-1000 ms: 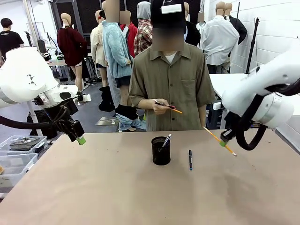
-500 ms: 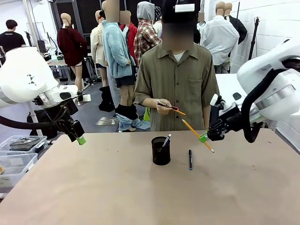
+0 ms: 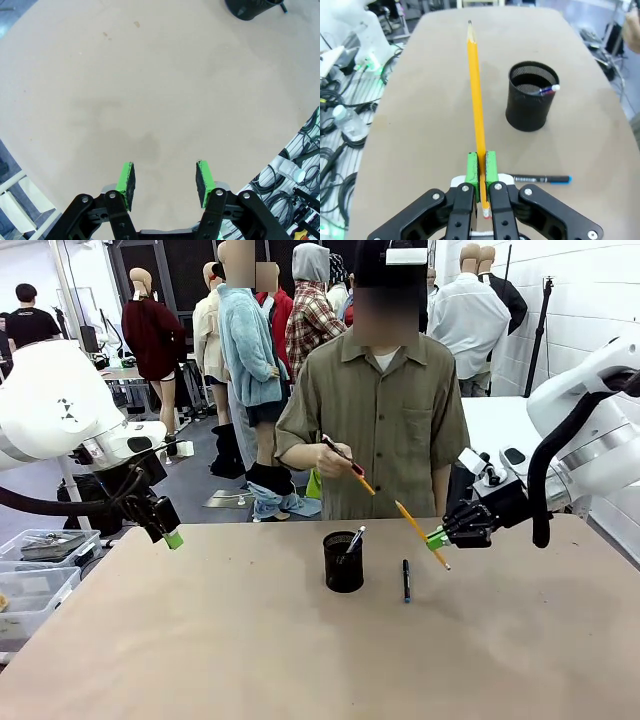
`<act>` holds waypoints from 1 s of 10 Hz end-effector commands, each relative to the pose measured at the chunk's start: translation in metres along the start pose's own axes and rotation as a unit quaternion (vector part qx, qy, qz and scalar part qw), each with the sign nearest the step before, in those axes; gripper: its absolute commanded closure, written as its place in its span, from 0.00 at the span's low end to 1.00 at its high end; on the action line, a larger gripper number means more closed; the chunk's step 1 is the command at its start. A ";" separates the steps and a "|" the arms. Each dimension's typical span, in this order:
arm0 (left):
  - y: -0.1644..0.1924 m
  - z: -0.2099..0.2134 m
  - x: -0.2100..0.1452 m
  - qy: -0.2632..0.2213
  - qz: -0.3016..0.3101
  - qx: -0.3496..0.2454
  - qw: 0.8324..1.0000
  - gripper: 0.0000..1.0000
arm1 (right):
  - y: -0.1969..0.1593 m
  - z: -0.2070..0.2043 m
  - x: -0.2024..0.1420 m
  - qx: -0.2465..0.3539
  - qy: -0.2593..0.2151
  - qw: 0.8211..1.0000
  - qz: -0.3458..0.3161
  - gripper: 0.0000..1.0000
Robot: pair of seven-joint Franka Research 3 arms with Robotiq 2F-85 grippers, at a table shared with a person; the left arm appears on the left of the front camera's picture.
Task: Place the pens into the pen holder.
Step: Pick up a writing instrument from the table and place it into the Pen holder.
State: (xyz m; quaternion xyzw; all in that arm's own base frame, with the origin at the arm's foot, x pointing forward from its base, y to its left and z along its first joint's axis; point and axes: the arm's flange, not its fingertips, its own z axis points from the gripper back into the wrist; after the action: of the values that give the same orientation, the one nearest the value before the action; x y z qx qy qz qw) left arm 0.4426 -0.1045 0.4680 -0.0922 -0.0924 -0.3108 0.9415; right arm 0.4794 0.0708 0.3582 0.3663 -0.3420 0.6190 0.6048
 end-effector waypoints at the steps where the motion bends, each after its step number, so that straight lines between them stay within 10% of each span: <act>1: 0.001 0.001 0.000 0.002 0.000 0.004 1.000 0.36 | -0.008 0.003 -0.006 0.001 -0.035 0.999 0.020 1.00; 10: 0.001 0.001 0.000 0.002 0.000 0.004 1.000 0.36 | 0.113 0.163 -0.068 -0.160 -0.128 0.979 -0.013 1.00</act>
State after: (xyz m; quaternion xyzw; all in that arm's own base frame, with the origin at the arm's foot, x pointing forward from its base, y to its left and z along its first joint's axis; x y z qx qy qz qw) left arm 0.4428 -0.1044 0.4683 -0.0928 -0.0928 -0.3107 0.9414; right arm 0.3855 -0.1110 0.3885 0.3548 -0.4882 0.4945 0.6255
